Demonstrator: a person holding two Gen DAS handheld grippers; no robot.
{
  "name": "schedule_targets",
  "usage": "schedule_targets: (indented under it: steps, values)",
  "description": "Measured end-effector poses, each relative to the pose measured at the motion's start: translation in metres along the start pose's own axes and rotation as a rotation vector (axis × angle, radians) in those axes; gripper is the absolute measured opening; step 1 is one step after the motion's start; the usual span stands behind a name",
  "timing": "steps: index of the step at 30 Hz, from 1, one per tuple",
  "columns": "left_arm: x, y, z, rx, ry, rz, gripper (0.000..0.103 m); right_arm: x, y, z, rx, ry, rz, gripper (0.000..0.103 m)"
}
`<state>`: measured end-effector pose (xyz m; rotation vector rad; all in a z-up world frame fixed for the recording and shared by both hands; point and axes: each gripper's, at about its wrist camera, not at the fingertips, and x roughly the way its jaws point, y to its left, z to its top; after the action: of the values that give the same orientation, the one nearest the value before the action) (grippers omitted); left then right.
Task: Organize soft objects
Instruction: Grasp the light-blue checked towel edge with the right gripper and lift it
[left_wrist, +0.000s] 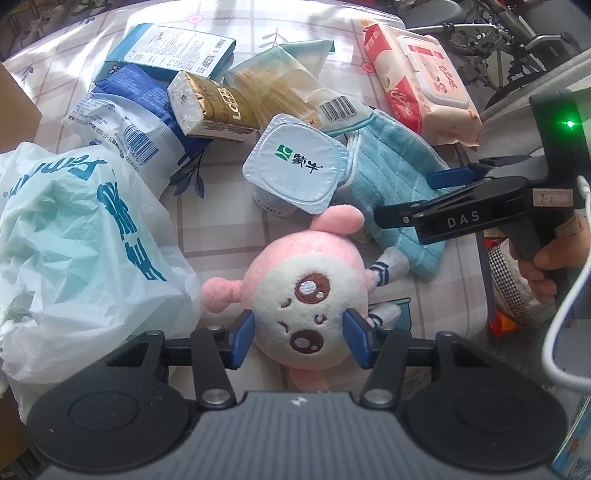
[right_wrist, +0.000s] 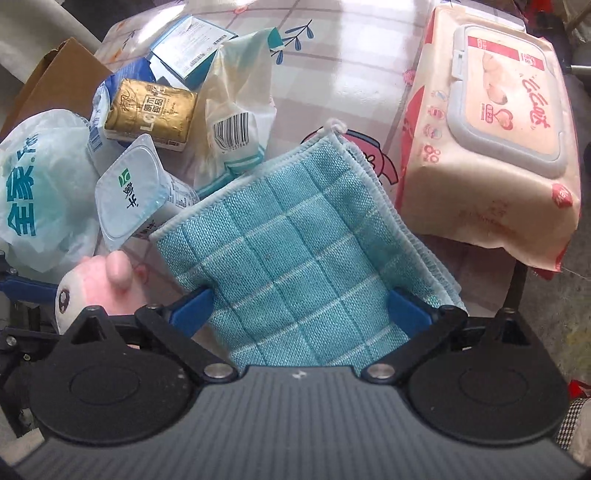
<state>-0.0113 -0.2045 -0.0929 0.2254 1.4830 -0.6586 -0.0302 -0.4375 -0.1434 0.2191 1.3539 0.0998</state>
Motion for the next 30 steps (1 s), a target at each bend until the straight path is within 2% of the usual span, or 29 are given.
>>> schedule_targets:
  steps: [4,5,7,9,10,12,13,14,15,18,23,25,26,27,28,29,30]
  values:
    - [0.000,0.000,0.000,0.008,-0.003,0.004,0.057,0.002,0.008,-0.006,-0.088,0.007,-0.032,0.100]
    - [0.000,0.000,0.000,0.011,-0.005,0.006,0.058,0.002,0.012,-0.008,-0.116,0.008,-0.047,0.096]
    - [0.000,-0.002,0.000,0.019,-0.008,0.012,0.059,0.001,0.015,-0.011,-0.153,0.004,-0.078,0.086]
    - [0.001,-0.004,0.000,0.029,-0.012,0.014,0.059,-0.003,0.016,-0.015,-0.170,-0.006,-0.115,0.063]
    - [0.001,-0.005,0.000,0.033,-0.013,0.016,0.059,-0.005,0.014,-0.016,-0.171,-0.010,-0.128,0.058]
    - [0.002,-0.007,0.001,0.039,-0.016,0.017,0.059,-0.011,0.006,-0.018,-0.155,-0.010,-0.132,0.044]
    - [0.002,-0.008,0.001,0.041,-0.017,0.018,0.059,-0.013,0.003,-0.019,-0.144,-0.010,-0.133,0.041]
    - [0.003,-0.008,0.001,0.041,-0.019,0.018,0.059,-0.015,0.000,-0.020,-0.128,-0.008,-0.135,0.028]
    - [0.003,-0.010,0.001,0.042,-0.020,0.018,0.059,-0.018,-0.004,-0.022,-0.106,-0.008,-0.147,0.022]
    - [0.003,-0.013,0.002,0.054,-0.026,0.023,0.059,-0.026,-0.019,-0.034,0.017,0.009,-0.117,0.017]
    - [0.003,-0.016,0.003,0.067,-0.032,0.029,0.059,-0.036,-0.028,-0.064,0.125,0.072,-0.090,0.017]
    - [0.002,-0.016,0.003,0.066,-0.033,0.029,0.059,-0.042,-0.030,-0.072,0.153,0.088,-0.059,0.019]
    - [0.002,-0.016,0.003,0.067,-0.033,0.030,0.059,-0.046,-0.030,-0.075,0.152,0.077,-0.053,0.025]
    - [0.002,-0.016,0.003,0.068,-0.033,0.030,0.059,-0.051,-0.029,-0.075,0.137,0.063,-0.046,0.039]
    - [0.002,-0.016,0.003,0.069,-0.032,0.030,0.059,-0.055,-0.024,-0.074,0.103,0.044,-0.033,0.048]
    - [0.002,-0.016,0.003,0.070,-0.032,0.031,0.059,-0.058,-0.021,-0.072,0.067,0.028,-0.032,0.071]
    - [0.002,-0.017,0.003,0.073,-0.031,0.032,0.059,-0.058,-0.015,-0.068,0.016,0.013,-0.042,0.088]
